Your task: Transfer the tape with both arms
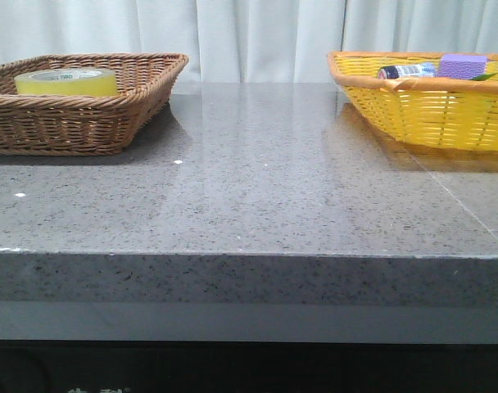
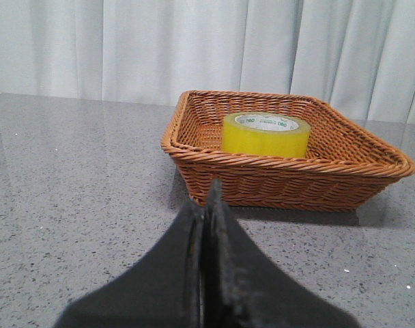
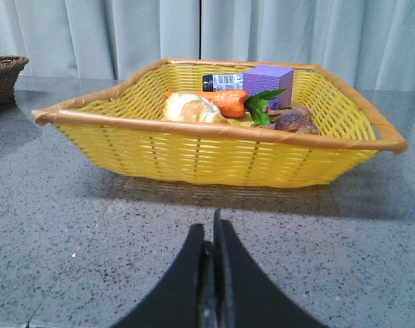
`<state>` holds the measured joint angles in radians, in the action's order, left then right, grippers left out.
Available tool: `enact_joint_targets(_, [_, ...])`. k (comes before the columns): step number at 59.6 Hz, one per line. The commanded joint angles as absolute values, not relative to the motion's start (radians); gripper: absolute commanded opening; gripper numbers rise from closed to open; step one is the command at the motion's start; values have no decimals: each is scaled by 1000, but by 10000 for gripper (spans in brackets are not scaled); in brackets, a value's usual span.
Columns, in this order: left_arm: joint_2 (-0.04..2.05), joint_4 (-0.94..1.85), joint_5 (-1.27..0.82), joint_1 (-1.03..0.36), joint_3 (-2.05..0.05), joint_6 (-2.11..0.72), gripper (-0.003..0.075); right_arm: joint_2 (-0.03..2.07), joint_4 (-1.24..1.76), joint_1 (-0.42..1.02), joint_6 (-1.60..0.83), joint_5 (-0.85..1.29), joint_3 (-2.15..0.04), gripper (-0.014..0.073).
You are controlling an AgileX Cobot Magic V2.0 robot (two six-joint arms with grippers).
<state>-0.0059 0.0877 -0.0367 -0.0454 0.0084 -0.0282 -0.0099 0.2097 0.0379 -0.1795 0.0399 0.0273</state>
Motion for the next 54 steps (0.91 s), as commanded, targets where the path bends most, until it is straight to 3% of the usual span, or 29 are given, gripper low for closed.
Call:
enact_joint_targets(1, [-25,97,51,-48,48,-29,-20,-37,190,33,-147,-85,2,-69])
enact_joint_targets(54, [-25,97,51,-48,48,-29,-20,-37,108,-34,-8,-121,2,-69])
